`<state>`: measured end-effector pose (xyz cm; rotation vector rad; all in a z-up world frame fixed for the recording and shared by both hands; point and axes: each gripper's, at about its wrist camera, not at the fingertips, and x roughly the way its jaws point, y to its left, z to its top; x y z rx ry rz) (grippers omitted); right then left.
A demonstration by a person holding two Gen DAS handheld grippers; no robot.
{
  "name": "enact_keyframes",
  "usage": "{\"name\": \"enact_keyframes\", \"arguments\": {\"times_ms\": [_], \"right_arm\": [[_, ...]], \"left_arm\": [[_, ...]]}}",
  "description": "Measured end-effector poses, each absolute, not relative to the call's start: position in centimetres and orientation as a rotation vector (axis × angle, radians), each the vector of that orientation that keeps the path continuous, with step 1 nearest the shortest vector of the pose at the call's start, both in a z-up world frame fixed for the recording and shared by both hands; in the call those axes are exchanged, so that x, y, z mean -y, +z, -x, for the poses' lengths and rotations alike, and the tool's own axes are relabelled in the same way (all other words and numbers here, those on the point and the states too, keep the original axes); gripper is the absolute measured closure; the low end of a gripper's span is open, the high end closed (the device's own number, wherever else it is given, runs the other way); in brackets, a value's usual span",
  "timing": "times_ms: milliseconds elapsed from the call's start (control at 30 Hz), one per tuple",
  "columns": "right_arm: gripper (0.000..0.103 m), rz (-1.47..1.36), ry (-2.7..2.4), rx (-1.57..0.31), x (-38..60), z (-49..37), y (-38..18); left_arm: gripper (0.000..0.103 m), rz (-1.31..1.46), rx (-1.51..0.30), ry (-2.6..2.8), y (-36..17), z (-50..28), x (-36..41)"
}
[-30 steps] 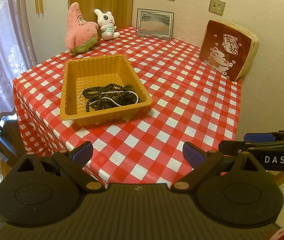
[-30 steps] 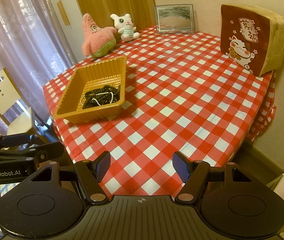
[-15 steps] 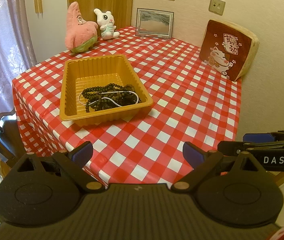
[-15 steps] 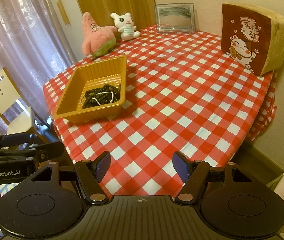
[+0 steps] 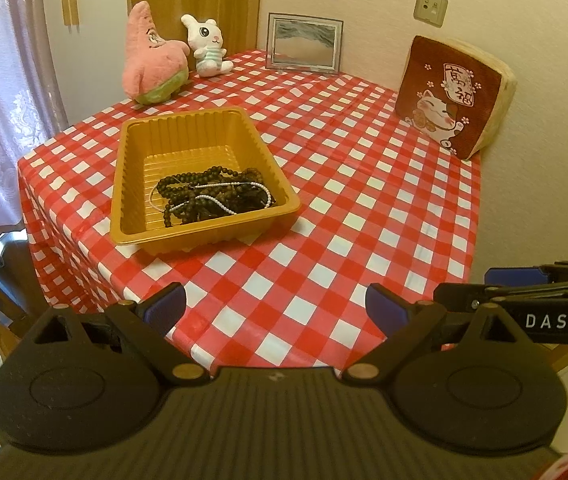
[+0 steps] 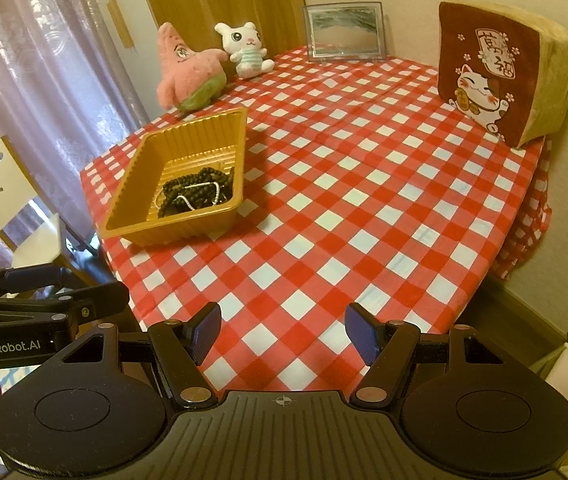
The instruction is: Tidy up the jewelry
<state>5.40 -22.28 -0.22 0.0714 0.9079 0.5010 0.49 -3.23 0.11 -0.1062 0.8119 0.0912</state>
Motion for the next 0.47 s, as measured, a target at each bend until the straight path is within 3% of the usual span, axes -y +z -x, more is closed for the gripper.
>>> {"name": "enact_keyframes", "arguments": {"times_ms": [467], "right_arm": [[0.035,-0.069,0.496,-0.928,22.5,-6.6,-0.4]], "left_arm": [[0.008,0.105,-0.823,0.079,-0.3,-1.7,3.6]]}}
